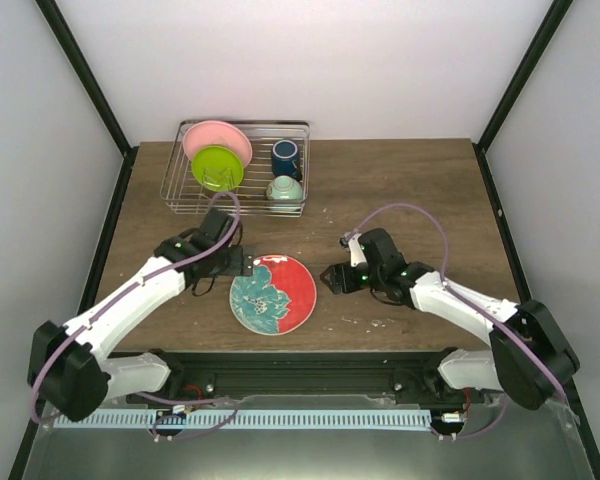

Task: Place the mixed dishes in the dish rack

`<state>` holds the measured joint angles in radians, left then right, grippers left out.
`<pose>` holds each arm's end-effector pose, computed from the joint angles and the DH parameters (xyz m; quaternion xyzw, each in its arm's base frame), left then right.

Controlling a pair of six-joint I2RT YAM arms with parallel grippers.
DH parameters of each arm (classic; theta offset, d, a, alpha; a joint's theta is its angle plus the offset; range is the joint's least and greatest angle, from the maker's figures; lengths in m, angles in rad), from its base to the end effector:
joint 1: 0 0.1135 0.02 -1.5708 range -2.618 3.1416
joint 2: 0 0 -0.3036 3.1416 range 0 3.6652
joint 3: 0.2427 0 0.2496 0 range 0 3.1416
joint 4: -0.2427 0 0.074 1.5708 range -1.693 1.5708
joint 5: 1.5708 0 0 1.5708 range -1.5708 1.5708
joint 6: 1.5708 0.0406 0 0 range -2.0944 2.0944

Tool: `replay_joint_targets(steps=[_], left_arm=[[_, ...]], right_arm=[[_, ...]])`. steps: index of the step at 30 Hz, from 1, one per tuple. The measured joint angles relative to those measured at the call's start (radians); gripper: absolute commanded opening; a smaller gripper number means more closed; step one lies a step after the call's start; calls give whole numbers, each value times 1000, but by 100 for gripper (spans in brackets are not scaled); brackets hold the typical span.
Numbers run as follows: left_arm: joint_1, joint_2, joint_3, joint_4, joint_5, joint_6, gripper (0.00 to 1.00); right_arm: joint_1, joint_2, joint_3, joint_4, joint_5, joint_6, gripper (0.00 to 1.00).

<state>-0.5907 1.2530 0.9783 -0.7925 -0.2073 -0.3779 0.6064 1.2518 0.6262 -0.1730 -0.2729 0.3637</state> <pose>0.1953 -0.1209 0.2943 0.0767 0.9606 -0.0267 0.2660 0.1870 0.1430 0.2275 -0.1619 0.9048 0.2854 0.2713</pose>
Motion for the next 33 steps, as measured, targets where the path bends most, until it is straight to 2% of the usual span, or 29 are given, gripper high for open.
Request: replay_joint_targets(steps=[7,13,26,33], left_arm=[[85,-180,-189,90,92,-112,100],[89,-186,-298,177,168,-189,100],[89,-187,-485,352,289,-283,99],[89,-213,-518,384,316,-303,85]], right_arm=[[51,105,57,9,-3,16,71],[113,193,119,18,14,31,66],[137,253,146,26,35,45,61],[159,298,153,26,40,50,48]])
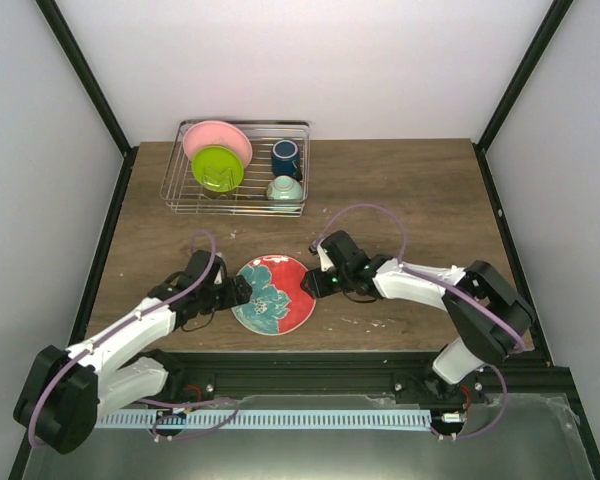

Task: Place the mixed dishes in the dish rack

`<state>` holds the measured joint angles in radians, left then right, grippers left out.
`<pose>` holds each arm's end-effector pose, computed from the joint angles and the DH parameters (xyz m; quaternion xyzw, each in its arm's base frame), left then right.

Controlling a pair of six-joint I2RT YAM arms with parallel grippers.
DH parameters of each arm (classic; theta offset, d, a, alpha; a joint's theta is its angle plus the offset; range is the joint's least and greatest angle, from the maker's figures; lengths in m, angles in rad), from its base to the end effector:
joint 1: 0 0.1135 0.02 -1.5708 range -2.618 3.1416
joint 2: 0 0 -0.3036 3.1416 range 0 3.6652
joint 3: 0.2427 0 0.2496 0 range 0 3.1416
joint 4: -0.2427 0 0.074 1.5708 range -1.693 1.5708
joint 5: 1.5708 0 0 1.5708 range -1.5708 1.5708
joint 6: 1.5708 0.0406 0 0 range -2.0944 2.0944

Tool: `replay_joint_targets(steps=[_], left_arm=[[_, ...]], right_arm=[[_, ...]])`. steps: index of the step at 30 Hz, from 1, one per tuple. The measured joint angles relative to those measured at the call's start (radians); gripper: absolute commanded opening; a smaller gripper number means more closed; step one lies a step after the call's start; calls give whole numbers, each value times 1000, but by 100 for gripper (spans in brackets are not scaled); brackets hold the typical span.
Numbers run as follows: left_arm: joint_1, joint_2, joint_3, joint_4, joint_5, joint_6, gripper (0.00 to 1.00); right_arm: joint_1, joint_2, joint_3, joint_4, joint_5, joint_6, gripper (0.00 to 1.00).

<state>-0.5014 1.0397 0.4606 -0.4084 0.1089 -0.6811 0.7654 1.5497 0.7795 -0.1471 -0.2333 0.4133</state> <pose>0.1424 -0.0831 0.1974 -0.0702 0.9539 -0.2033 0.2093 0.2086 0.2134 0.2013 -0.2015 0.9196 0.2688 0.2037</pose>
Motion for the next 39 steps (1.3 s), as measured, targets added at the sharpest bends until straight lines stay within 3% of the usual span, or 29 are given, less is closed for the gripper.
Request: replay_joint_targets(steps=[13,20,28,39], left_arm=[[0,-7,-24,26,29,-3,83],[0,-13,-24,25,29,-2,82],[2,-22,-27,17,25,4,63],[4,-18,-59,20,41,5,50]], right_arm=[[13,31,14,-2,27,9,12],[18,50,32,-1,29,16,10],[23,73,47,19,28,22,11],[24,101,64,40,19,22,10]])
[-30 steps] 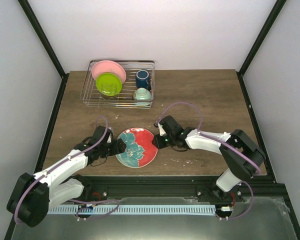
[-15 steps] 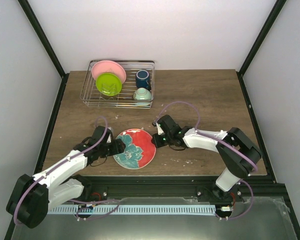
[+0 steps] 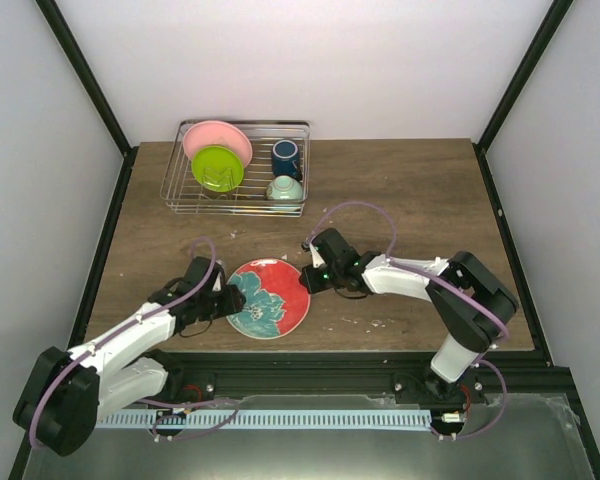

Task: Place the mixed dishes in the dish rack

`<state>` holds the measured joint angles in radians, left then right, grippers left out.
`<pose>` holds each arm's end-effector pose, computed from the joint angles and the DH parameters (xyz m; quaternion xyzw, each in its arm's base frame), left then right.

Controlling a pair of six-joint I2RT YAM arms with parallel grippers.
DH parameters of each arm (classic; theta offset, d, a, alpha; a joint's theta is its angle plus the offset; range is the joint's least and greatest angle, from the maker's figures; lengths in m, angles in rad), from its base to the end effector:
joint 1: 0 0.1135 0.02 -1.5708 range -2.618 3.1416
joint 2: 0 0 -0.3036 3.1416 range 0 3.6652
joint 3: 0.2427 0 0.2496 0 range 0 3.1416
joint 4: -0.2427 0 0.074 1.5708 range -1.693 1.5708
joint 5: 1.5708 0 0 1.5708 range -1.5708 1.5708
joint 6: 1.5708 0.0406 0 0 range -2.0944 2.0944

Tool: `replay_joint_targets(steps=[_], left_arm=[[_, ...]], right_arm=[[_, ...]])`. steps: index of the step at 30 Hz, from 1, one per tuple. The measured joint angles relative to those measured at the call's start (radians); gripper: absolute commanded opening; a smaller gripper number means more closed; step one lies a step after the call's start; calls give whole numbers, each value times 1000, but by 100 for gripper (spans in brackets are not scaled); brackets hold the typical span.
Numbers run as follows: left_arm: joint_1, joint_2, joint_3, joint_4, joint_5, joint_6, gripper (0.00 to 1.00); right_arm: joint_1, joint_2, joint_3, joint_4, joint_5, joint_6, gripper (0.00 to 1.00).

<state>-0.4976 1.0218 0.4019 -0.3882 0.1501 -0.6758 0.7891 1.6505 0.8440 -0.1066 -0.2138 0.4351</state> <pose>0.1329 -0.0791 0.1840 -0.0645 0.9560 -0.2133 0.1907 0.2226 0.2365 0.1928 -0.1996 0.9202 0.2671 0.2048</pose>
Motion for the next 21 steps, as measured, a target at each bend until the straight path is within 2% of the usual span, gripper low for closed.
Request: replay_joint_targets(steps=[6,12,15,21], left_arm=[[0,4,-29,16,17,-19,27],[14,-23,-16,35,32,-61,12],[13,-27,-11,21,31,-61,0],[4,-84,0,-38,11,-53,0]], right_arm=[[0,13,11,10,0,-1,10],[-8,13,12,2,34,-3,10],[-8,13,12,3,36,-4,10],[-6,23,13,15,22,-5,11]])
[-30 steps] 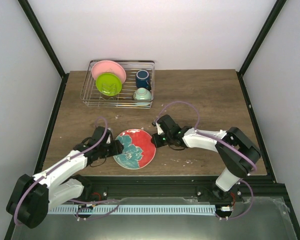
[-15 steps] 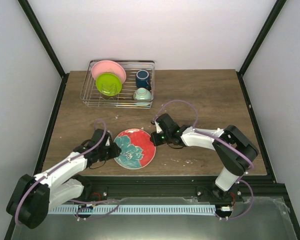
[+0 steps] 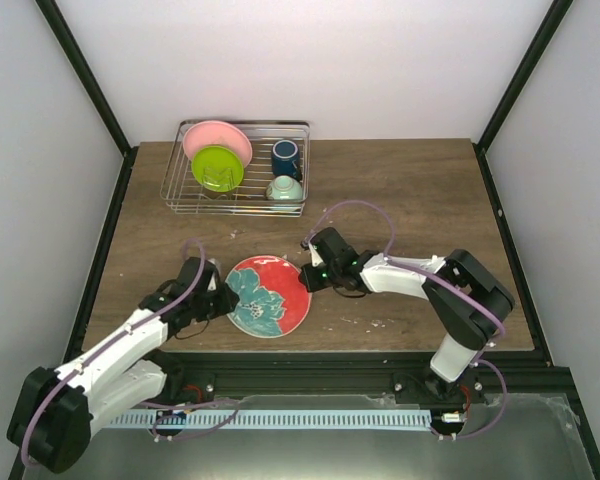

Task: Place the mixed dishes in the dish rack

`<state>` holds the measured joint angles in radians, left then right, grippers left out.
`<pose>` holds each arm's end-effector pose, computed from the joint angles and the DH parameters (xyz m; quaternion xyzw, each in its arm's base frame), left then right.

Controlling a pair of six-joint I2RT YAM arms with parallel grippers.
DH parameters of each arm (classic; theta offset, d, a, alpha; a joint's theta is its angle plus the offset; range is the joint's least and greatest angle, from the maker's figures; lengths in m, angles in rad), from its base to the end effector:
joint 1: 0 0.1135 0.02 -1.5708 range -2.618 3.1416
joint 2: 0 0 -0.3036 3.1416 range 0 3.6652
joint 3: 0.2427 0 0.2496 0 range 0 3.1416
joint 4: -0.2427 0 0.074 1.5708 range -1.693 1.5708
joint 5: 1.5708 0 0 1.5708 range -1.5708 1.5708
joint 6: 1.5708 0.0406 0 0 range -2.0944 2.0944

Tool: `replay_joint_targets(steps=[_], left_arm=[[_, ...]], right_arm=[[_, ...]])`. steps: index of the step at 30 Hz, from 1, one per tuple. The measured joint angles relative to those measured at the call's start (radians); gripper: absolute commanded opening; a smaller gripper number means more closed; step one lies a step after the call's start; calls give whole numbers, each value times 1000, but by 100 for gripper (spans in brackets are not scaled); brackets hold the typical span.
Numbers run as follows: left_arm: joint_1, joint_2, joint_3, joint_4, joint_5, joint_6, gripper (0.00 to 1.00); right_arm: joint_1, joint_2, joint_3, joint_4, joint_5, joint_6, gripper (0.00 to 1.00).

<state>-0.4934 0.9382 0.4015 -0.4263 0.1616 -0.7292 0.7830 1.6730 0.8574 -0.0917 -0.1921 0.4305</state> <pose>0.1242 -0.0742 0.1924 -0.0879 0.9473 -0.2343 0.2001 0.2290 0.2389 0.1905 -0.1958 0.9211 0.2593 0.2146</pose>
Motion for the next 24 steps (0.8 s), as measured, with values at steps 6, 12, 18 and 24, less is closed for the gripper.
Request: replay_joint_targets(steps=[6,12,18,24], left_arm=[[-10,-76,17,-83,-21,18,0],[-11,-86,22,-90,-19,25,0],[-11,-101,15,-64,2,26,0],[-17,-137,8,-37,38,53,0]], right_arm=[[11,17,0,10,-25,0,11],[11,18,0,10,-31,0,13],[13,19,0,2,-28,-2,27],[27,-29,-30,-20,-28,-6,43]])
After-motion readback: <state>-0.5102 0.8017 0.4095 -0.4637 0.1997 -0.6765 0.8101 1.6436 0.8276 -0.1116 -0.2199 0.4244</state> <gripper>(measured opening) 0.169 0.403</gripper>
